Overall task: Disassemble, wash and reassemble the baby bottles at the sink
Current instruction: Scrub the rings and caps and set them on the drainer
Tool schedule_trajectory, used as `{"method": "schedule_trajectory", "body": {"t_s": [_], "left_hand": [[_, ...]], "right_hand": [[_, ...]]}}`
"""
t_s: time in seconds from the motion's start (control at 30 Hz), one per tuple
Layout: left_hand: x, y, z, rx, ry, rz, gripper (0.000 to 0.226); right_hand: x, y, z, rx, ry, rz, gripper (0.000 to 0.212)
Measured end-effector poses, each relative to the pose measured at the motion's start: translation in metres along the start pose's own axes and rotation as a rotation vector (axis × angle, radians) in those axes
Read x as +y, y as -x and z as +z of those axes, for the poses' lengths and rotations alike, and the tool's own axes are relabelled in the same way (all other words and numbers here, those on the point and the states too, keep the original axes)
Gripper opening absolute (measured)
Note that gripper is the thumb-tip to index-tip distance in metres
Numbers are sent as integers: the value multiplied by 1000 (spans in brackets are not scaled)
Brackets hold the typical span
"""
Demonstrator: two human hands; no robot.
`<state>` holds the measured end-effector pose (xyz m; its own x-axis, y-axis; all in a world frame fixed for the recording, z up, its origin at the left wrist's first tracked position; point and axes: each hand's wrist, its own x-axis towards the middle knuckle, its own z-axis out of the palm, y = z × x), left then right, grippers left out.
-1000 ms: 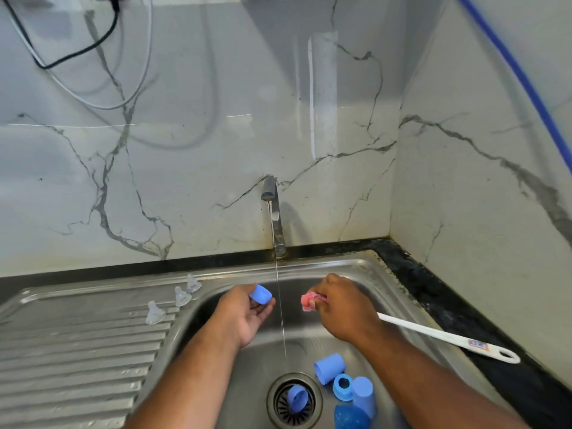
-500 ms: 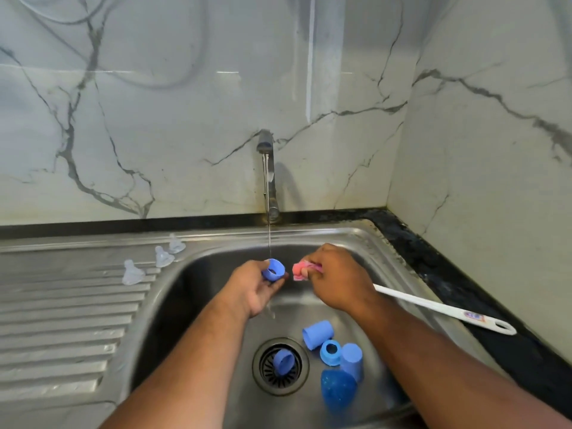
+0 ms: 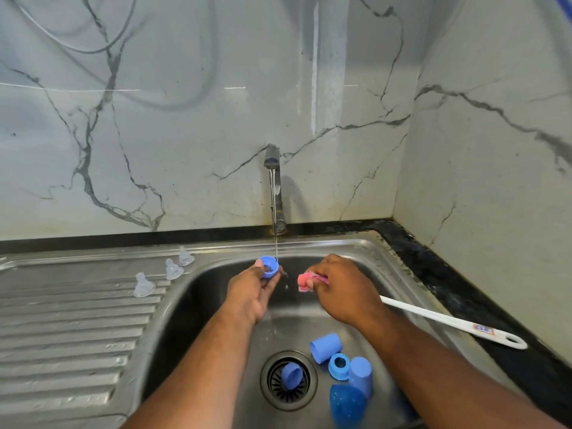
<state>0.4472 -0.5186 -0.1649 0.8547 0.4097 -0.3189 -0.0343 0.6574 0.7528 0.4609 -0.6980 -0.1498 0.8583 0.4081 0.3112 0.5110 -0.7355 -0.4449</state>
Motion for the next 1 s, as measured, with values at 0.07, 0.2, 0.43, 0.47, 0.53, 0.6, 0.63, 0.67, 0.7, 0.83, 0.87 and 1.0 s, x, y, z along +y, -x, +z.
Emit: {"method": "schedule_trajectory", "body": {"t_s": [0.07, 0.2, 0.43, 0.47, 0.53, 0.6, 0.63, 0.67, 0.7, 0.83, 0.87, 1.0], "left_hand": [[-2, 3, 2, -6, -8, -7, 28], [0, 4, 2, -31, 12, -12, 31], [-4, 6, 4, -30, 1, -28, 19], [-3, 6, 5, -46, 22, -19, 22], [-3, 5, 4, -59, 26, -7, 25], [-8, 8, 3, -31, -34, -41, 28], [-10, 8, 3, -23, -47, -53, 29], [-11, 8, 4, -30, -43, -55, 28], [-10, 8, 4, -51, -27, -53, 27], [-9, 10, 4, -66, -54, -73, 23], [-11, 10, 3, -42, -80, -86, 25], [-6, 9, 2, -91, -18, -70, 26]], "right_hand": [[-1, 0, 0, 0, -2, -4, 23], [-2, 1, -1, 1, -13, -10, 22], [-5, 3, -1, 22, 5, 0, 23], [-5, 3, -1, 30, 7, -1, 24], [-5, 3, -1, 37, 5, -4, 24], [-5, 3, 0, 31, 4, 0, 25], [-5, 3, 0, 30, 4, 1, 26], [-5, 3, 0, 33, 5, 1, 26], [-5, 3, 0, 37, 6, 0, 26], [-6, 4, -1, 32, 4, -10, 25], [-6, 4, -1, 26, -2, -9, 25], [-6, 4, -1, 19, -9, -9, 22]]}}
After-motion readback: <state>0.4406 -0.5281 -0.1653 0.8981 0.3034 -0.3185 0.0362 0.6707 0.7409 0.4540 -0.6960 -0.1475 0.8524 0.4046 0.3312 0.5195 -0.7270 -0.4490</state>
